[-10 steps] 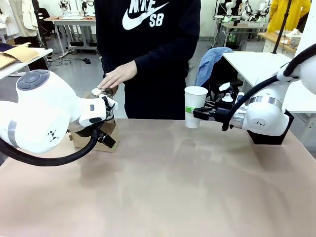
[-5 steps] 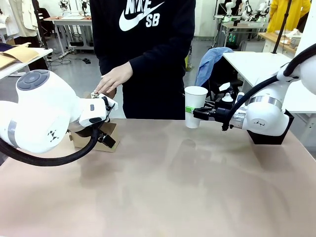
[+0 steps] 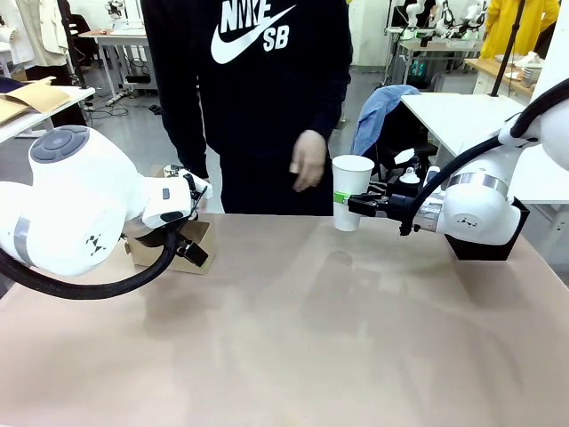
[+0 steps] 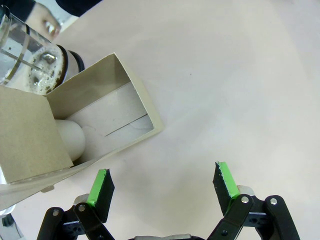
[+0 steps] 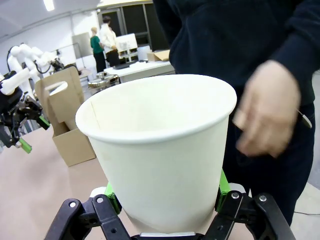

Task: Pour a drink into a cup and package it in a carrier.
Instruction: When a person places the Paper Cup Lid on the 600 ml Paper Cup , lift the 600 ml Paper Cup.

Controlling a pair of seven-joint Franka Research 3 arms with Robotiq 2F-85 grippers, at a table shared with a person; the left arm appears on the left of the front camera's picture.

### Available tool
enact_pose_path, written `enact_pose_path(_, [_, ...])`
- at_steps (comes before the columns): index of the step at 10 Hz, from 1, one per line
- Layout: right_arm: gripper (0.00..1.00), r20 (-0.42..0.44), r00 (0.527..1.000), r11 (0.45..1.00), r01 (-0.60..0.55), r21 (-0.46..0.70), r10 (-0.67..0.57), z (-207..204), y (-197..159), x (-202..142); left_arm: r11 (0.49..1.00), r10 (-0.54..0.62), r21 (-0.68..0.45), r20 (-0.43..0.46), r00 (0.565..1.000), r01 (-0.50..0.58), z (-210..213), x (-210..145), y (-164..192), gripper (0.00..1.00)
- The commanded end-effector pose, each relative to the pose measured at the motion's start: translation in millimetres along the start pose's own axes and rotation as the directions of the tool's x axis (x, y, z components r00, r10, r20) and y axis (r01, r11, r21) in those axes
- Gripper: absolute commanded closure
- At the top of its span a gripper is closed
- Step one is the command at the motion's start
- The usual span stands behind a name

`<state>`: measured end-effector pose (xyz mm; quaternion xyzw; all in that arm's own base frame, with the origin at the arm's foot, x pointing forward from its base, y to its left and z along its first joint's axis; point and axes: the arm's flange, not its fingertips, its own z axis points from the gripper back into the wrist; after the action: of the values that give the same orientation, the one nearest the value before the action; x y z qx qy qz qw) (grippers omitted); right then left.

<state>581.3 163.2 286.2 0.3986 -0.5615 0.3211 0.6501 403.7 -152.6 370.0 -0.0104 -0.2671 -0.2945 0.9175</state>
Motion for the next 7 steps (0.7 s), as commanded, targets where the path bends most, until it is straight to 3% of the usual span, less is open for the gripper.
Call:
enact_pose_path(1, [0.2, 0.005, 1.0, 1.0, 0.001, 0.003, -0.001, -0.2, 4.3, 4.2, 1.0, 0.001, -0.002, 0.001, 1.0, -0.001, 0.5, -0.2, 0.6, 0.0])
enact_pose_path(7, [0.2, 0.005, 1.0, 1.0, 0.001, 0.003, -0.001, -0.2, 4.3, 4.2, 1.0, 0.001, -0.002, 0.001, 1.0, -0.001, 0.5, -0.2, 0.6, 0.0])
